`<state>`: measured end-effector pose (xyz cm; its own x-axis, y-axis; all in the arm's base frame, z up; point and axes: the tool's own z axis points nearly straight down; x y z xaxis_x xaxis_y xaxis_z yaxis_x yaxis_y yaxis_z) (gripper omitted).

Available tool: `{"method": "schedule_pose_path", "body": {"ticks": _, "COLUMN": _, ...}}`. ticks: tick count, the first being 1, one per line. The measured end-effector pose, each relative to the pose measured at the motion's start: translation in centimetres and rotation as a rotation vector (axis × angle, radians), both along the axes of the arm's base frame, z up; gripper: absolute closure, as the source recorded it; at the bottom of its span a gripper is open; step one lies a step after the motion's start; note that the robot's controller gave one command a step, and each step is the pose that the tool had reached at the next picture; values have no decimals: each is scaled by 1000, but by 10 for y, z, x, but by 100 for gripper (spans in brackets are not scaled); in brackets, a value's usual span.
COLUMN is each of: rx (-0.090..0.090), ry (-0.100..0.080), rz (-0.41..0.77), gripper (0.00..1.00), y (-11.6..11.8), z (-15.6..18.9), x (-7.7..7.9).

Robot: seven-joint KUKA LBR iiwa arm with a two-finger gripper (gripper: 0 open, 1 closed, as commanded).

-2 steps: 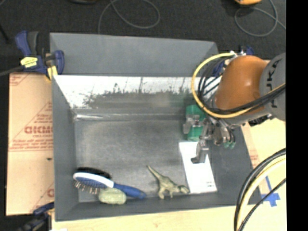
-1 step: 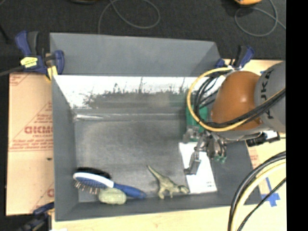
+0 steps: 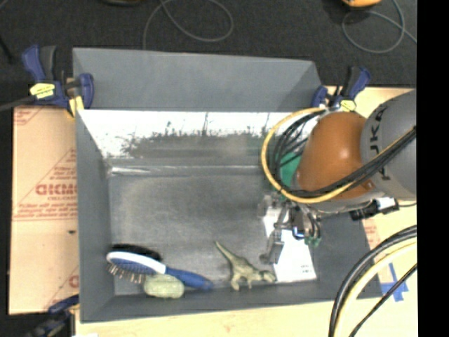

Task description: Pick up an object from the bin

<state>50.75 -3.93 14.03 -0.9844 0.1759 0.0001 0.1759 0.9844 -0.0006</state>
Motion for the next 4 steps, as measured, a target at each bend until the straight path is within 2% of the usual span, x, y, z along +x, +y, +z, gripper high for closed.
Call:
{"method": "schedule_pose_path", "body": {"ticks": 1, "rx": 1, "ry": -1, "rz": -108, "gripper": 0, "y": 19, "z": -13, "x": -20}}
{"method": "schedule_pose_path", "body": {"ticks": 2, "rx": 0, "ry": -9, "rz": 0, "gripper": 0, "y": 47, "z": -72, "x": -31}}
{"method": "schedule_pose_path", "body": {"ticks": 3, "rx": -5, "ry": -23, "rz": 753, "gripper": 100, "y": 25, "z": -68, "x": -25}}
{"method": "schedule_pose_path", "body": {"ticks": 4, "rx": -6, "ry": -23, "rz": 779, "gripper": 100, "y": 24, "z": -68, "x": -25}}
